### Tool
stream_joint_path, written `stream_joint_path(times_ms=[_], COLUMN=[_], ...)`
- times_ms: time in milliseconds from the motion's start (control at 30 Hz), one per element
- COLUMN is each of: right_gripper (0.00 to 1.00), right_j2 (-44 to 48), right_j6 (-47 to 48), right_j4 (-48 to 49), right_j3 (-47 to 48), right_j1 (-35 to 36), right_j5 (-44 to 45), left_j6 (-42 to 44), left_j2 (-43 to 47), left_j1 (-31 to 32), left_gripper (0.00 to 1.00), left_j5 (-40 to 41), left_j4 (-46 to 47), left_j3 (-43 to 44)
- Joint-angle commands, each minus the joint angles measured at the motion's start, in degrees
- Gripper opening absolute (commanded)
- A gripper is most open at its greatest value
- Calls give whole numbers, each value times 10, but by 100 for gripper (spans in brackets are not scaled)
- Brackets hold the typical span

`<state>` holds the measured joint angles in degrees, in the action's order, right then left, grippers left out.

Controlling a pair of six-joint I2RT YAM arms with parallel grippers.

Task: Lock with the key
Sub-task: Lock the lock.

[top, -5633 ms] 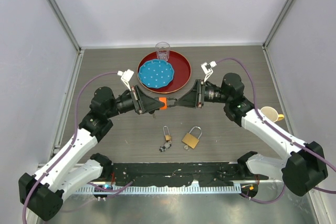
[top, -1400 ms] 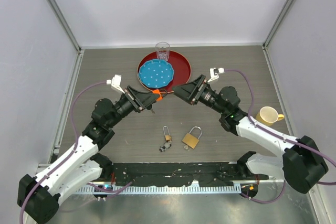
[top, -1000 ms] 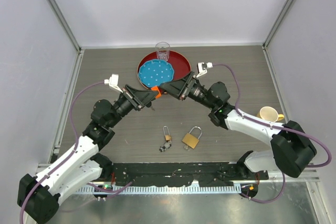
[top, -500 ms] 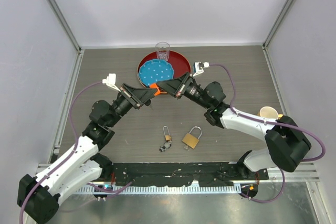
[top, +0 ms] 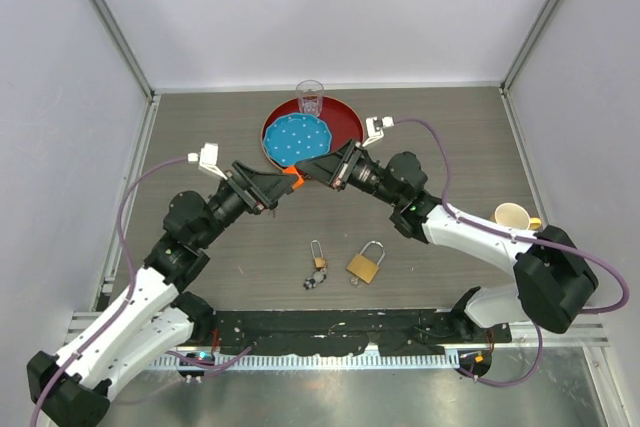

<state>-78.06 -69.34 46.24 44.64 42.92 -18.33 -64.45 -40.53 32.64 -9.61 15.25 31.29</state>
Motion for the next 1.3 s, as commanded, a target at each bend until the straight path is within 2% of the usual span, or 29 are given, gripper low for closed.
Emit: stream_joint_path(times_ms=[0,33,133,233,400,533,700,767,833,900,1033,1133,1167,1233,1267], right_gripper=[2,2,2,2,2,2,2,2,2,2,2,2,2,2,2], right_j2=[40,43,50,44,46,39,44,46,46,46,41,39,37,33,31], right_j6=[63,87,113,135,247,310,342,339,324,311,257,224,223,224,223], right_j4=[-54,-96,-130,-163,-266,-351,-389,-388,-368,-344,-274,-236,-235,-237,-237], right_j3=[54,59,69,91,135,167,177,178,176,171,157,154,157,162,163], right_j1=[-17,-21,-43,-63,-77,-76,-81,-82,-82,-82,-85,-85,-85,-86,-86], right_j5=[-37,-43,-89,-161,-255,-343,-376,-377,-382,-378,-372,-369,-369,-372,-374], left_j6=[98,129,188,241,306,329,342,327,289,268,233,221,218,218,217], left_j2=[29,30,18,-4,-80,-122,-188,-190,-180,-176,-175,-181,-183,-184,-186], left_j1=[1,1,0,-1,-2,-2,-1,-1,-1,-1,-1,1,1,2,2], left_gripper=[86,90,98,100,100,100,100,98,98,94,84,72,64,55,42], left_j5=[25,28,21,-3,-69,-167,-311,-337,-361,-371,-382,-391,-393,-393,-392], left_j4=[-183,-209,-301,-374,-461,-453,-461,-433,-361,-304,-255,-227,-226,-225,-223], left_j3=[88,102,158,210,292,306,333,318,299,273,251,237,236,236,236])
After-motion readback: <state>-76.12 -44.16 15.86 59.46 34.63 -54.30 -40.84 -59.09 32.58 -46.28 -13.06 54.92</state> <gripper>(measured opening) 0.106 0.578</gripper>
